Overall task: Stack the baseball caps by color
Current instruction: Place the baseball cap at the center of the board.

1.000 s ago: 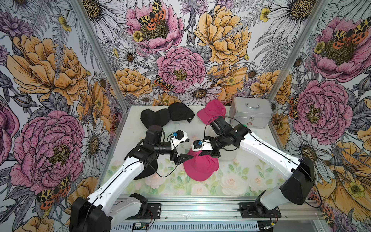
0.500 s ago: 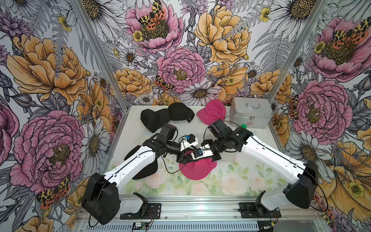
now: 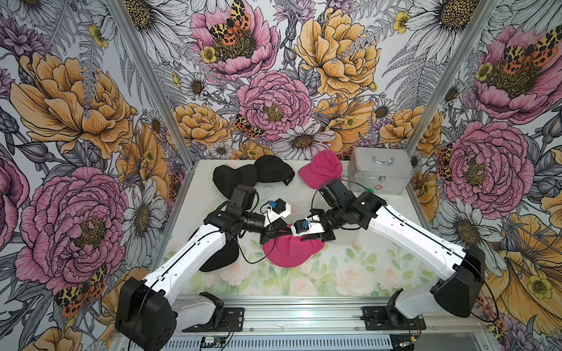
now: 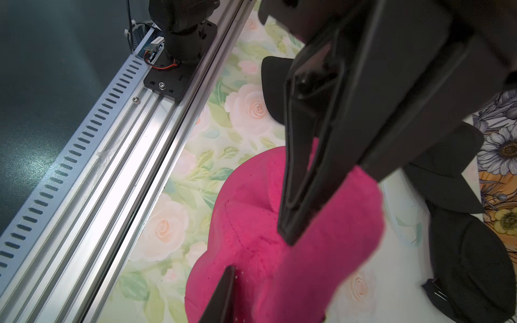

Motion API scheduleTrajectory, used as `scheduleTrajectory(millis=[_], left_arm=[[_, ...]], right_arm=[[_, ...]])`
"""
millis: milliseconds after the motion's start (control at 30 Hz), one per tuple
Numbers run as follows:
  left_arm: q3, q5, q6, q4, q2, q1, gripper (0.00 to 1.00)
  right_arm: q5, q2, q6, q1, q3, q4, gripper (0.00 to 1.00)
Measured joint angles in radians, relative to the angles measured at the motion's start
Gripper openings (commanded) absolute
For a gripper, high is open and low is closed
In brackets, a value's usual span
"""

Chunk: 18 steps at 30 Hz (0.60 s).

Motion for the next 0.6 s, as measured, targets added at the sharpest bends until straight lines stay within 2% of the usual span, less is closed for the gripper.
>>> scheduleTrajectory(millis=[300, 600], left_arm=[[0.001, 0.013, -0.045, 0.003, -0.003, 0.019, 0.00], [0.001, -0.089, -0.174, 0.114, -0.023, 0.018, 0.00]], right_arm=[[-0.021, -0.010, 0.091, -0.064, -0.085, 0.007, 0.36], [-0.028, -0.142, 0.242, -0.099, -0.178, 0.117, 0.35]])
